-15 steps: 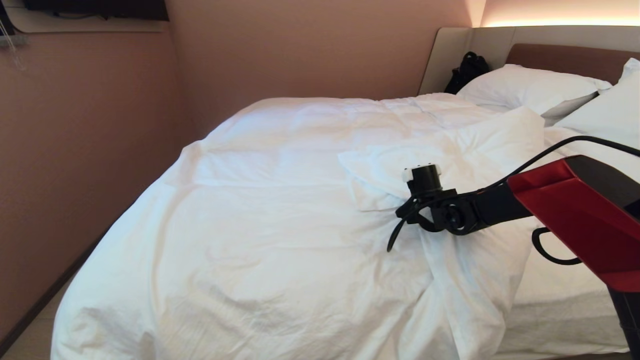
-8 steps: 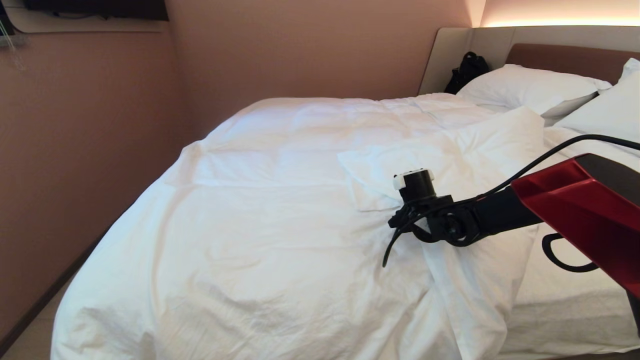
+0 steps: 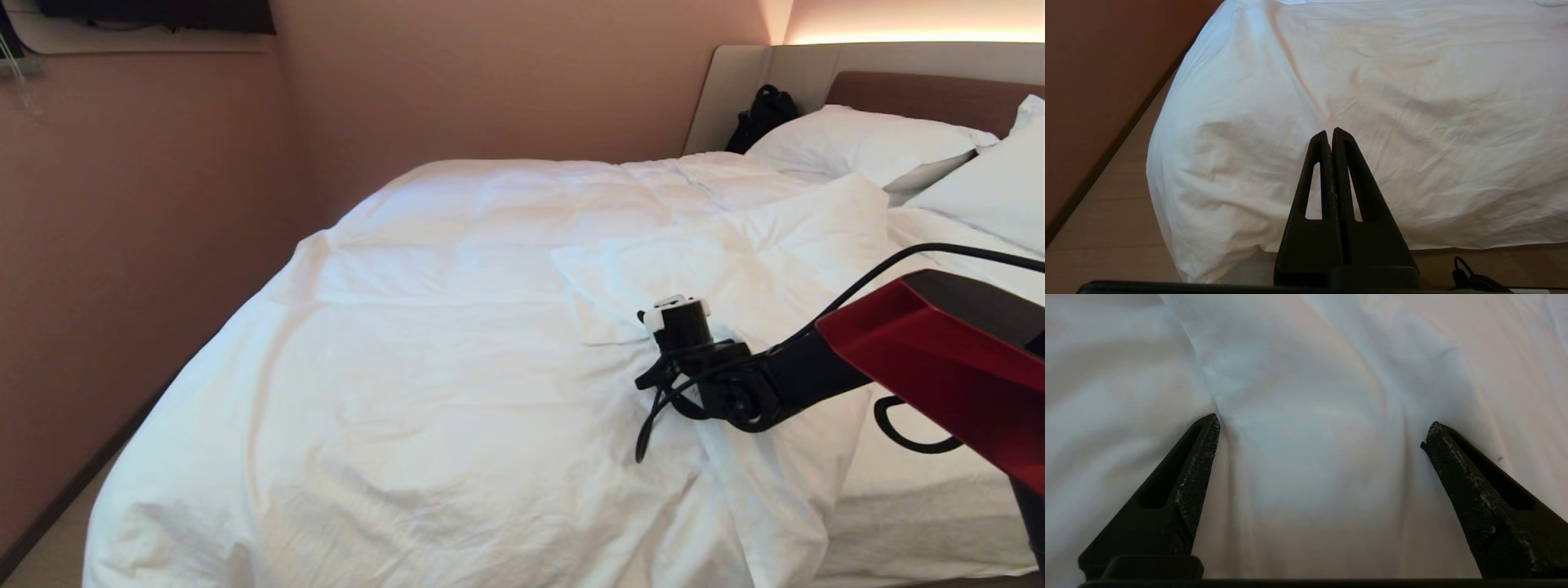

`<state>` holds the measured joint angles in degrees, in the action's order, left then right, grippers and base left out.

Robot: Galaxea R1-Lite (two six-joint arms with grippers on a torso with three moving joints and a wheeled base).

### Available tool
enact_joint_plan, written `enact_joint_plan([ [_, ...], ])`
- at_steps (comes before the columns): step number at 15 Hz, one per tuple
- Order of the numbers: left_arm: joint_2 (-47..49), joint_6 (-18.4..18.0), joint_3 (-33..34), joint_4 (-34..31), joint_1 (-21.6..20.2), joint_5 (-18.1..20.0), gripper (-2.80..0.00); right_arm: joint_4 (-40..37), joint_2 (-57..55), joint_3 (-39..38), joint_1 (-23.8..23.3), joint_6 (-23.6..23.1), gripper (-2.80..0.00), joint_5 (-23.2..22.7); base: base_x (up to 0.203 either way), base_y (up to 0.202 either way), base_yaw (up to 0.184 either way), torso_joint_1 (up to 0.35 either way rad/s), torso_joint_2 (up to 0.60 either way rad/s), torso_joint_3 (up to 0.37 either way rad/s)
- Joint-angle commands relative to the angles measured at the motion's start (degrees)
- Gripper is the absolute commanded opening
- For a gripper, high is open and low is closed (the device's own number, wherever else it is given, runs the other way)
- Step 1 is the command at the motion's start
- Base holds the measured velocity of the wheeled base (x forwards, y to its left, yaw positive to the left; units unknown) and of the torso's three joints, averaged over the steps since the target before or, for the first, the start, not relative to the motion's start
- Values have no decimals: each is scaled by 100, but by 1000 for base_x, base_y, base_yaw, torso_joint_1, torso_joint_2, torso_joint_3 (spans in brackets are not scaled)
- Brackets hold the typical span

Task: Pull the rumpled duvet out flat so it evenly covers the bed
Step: Flatten the corners of the folded blanket

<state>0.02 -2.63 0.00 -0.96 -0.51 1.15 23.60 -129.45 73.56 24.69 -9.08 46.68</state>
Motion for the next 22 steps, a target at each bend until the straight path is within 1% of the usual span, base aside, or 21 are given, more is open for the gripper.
enact_joint_plan([
  [1, -2, 0, 0, 0, -2, 0, -280, 1893, -300, -162, -7, -1201, 0, 162, 0, 0, 0, 0, 0, 0],
  [2, -2, 0, 0, 0, -2, 0, -280, 2165, -368, -193, -20, -1408, 0, 177, 0, 0, 0, 0, 0, 0],
  [3, -2, 0, 0, 0, -2, 0, -280, 2254, -388, -220, -25, -1483, 0, 183, 0, 0, 0, 0, 0, 0],
  [10, -2, 0, 0, 0, -2, 0, -280, 2272, -353, -193, -52, -1492, 0, 377, 0, 0, 0, 0, 0, 0],
  [12, -2, 0, 0, 0, -2, 0, -280, 2310, -361, -181, -87, -1591, 0, 412, 0, 0, 0, 0, 0, 0],
  [14, -2, 0, 0, 0, -2, 0, -280, 2371, -395, -153, -175, -1683, 0, 412, 0, 0, 0, 0, 0, 0],
  [17, -2, 0, 0, 0, -2, 0, -280, 2369, -418, -30, -431, -1736, 0, 400, 0, 0, 0, 0, 0, 0],
  [22, -2, 0, 0, 0, -2, 0, -280, 2377, -414, 44, -526, -1738, 0, 359, 0, 0, 0, 0, 0, 0],
])
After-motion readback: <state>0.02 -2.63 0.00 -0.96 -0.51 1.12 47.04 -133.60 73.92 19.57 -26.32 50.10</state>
